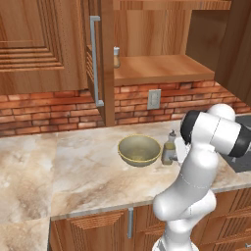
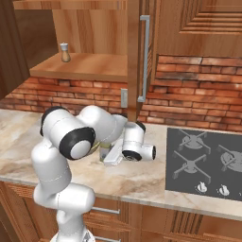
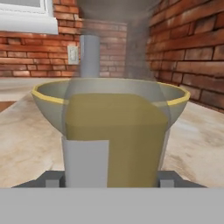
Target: Retrieve the bottle and the shaker from the cabinet and place them next to the mixing bowl on the counter. Then add garlic from the fridge to the mixing bowl.
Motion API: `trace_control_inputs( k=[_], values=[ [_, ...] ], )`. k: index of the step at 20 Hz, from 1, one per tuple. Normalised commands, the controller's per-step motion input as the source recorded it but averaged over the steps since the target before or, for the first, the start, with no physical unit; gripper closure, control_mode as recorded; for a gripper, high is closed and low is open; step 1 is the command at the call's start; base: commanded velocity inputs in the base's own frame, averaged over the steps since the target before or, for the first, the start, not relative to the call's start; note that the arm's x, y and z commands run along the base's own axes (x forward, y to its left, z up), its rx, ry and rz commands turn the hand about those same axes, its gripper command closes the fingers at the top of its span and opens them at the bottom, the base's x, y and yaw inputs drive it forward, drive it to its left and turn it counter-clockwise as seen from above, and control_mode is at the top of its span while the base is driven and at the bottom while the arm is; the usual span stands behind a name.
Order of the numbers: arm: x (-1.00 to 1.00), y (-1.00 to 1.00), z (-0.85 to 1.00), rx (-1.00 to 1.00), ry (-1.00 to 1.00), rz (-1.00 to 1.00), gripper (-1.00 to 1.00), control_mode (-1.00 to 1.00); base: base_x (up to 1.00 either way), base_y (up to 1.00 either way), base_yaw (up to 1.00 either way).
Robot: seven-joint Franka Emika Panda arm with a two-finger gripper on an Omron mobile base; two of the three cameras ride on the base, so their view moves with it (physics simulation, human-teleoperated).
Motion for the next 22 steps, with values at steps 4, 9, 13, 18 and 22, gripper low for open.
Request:
trace_control_inputs(
  k=[4, 9, 13, 18, 22],
  values=[
    [0.00, 0.00, 0.00, 0.00, 0.00, 0.00, -1.00, -1.00, 0.00, 0.00, 0.00],
    [0.00, 0.00, 0.00, 0.00, 0.00, 0.00, -1.00, -1.00, 0.00, 0.00, 0.00],
    [0.00, -0.19, 0.20, 0.00, 0.00, 0.00, -1.00, -1.00, 0.00, 0.00, 0.00],
    [0.00, -0.47, 0.63, 0.03, 0.00, -0.06, -1.00, -1.00, 0.00, 0.00, 0.00],
    [0.00, -0.25, 0.58, 0.05, 0.00, -0.13, -1.00, -1.00, 0.00, 0.00, 0.00]
  ],
)
